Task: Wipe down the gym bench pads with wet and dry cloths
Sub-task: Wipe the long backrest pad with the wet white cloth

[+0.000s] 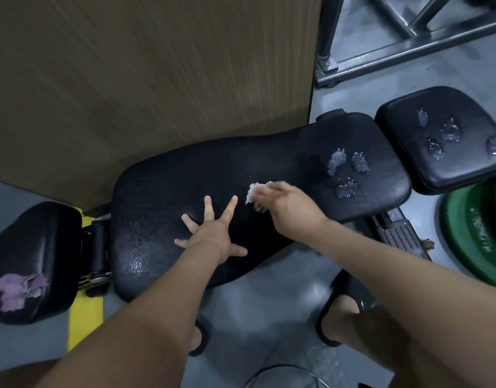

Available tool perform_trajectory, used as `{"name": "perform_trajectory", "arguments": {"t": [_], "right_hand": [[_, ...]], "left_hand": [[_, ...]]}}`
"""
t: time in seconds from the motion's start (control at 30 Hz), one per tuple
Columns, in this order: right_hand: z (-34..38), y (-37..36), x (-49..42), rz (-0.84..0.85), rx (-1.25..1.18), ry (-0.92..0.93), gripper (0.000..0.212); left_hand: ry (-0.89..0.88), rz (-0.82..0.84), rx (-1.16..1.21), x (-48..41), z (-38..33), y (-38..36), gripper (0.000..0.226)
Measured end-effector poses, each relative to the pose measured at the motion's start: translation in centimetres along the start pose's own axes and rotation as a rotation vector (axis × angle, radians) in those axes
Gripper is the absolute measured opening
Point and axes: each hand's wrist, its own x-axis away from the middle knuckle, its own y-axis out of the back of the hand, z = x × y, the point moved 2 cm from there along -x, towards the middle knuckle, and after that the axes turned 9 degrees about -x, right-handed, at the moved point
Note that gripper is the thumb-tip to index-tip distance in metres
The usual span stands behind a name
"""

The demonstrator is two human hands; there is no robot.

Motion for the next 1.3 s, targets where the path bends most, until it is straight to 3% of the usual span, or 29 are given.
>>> {"name": "perform_trajectory", "arguments": {"t": [0.23, 0.3, 0.4, 0.5, 0.6, 0.7, 0.77, 0.83, 0.9, 0.97, 1.03, 1.17, 1.23, 1.3], "right_hand": [[-7.1, 4.2, -2.2, -0.162, 0.214, -0.442, 0.066], [-4.8, 2.8, -2.4, -0.124, 0.227, -0.355, 0.061], [-0.5, -0.7, -1.8, -0.030, 0.131, -0.023, 0.058], [1.1, -1.3, -1.2, 0.069, 0.101, 0.067, 0.060], [-2.2, 1.1, -2.8, -0.071, 0.173, -0.113, 0.060], [-5.0, 2.8, -3.9, -0.075, 0.214, -0.390, 0.063], [-3.3, 2.2, -4.1, -0.079, 0.197, -0.360, 0.057], [-0.3, 0.4, -3.5, -0.043, 0.113, -0.173, 0.050], [2.5, -1.8, -2.3, 0.103, 0.062, 0.015, 0.051], [3.2, -1.9, -1.8, 0.139, 0.039, 0.103, 0.056], [1.1, -0.4, -3.1, 0.048, 0.071, 0.010, 0.055], [-4.1, 2.4, -5.5, -0.040, 0.224, -0.364, 0.062], [-2.9, 1.6, -5.7, -0.056, 0.200, -0.381, 0.055], [0.4, -0.4, -5.0, 0.001, 0.125, -0.244, 0.043]], "left_hand": [[-0.028, -0.005, 0.034, -0.5, 0.5, -0.3, 0.124], [-0.030, -0.016, 0.038, -0.5, 0.7, -0.3, 0.126], [-0.011, -0.079, 0.015, -0.5, 1.4, -0.6, 0.137], [-0.022, -0.100, -0.047, -0.9, 2.2, -0.8, 0.143], [-0.050, -0.063, -0.064, -1.2, 2.5, -0.6, 0.145], [-0.064, -0.042, -0.057, -1.2, 2.4, -0.5, 0.144], [-0.068, -0.033, -0.048, -1.2, 2.5, -0.5, 0.142], [-0.077, -0.039, -0.041, -1.3, 2.5, -0.5, 0.142], [-0.084, -0.048, -0.027, -1.4, 2.7, -0.5, 0.142], [-0.078, -0.072, -0.007, -1.3, 2.8, -0.8, 0.141], [-0.063, -0.112, 0.004, -1.1, 3.0, -1.2, 0.141], [-0.032, -0.178, 0.022, -0.7, 3.5, -1.8, 0.146], [-0.034, -0.182, 0.026, -0.6, 3.7, -1.8, 0.146], [-0.047, -0.167, 0.021, -0.6, 3.9, -1.7, 0.147]]}}
